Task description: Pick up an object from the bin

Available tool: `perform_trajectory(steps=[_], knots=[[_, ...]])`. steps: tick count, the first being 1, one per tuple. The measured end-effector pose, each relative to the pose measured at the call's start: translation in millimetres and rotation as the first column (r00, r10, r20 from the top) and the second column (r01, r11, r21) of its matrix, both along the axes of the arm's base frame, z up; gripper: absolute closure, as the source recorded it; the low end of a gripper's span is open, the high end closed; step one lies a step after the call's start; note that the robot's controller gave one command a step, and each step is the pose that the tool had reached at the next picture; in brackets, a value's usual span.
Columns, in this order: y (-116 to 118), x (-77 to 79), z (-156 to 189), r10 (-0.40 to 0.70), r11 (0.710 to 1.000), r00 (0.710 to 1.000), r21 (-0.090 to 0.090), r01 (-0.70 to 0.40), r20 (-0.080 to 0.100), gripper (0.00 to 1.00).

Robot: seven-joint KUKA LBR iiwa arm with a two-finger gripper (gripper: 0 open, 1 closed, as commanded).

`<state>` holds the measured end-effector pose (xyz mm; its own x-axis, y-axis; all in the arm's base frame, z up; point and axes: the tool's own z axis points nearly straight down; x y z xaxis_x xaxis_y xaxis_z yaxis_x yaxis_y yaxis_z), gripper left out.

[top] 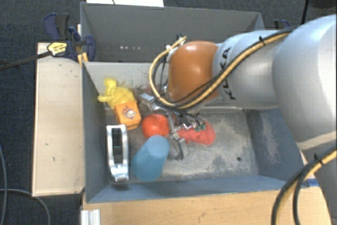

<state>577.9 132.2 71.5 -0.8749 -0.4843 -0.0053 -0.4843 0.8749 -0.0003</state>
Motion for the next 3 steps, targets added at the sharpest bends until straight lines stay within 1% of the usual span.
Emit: perform_trajectory(steps=[1,2,3], knots=[[4.7,6.3,-0.4,0.081,0.997,0.997,0.0,-0.081,0.001,0.0],[3.7,10.7,-0.4,0.141,0.99,0.99,-0.001,-0.141,0.003,0.0],[3.3,11.4,-0.4,0.15,0.989,0.989,-0.002,-0.15,0.004,0.0]])
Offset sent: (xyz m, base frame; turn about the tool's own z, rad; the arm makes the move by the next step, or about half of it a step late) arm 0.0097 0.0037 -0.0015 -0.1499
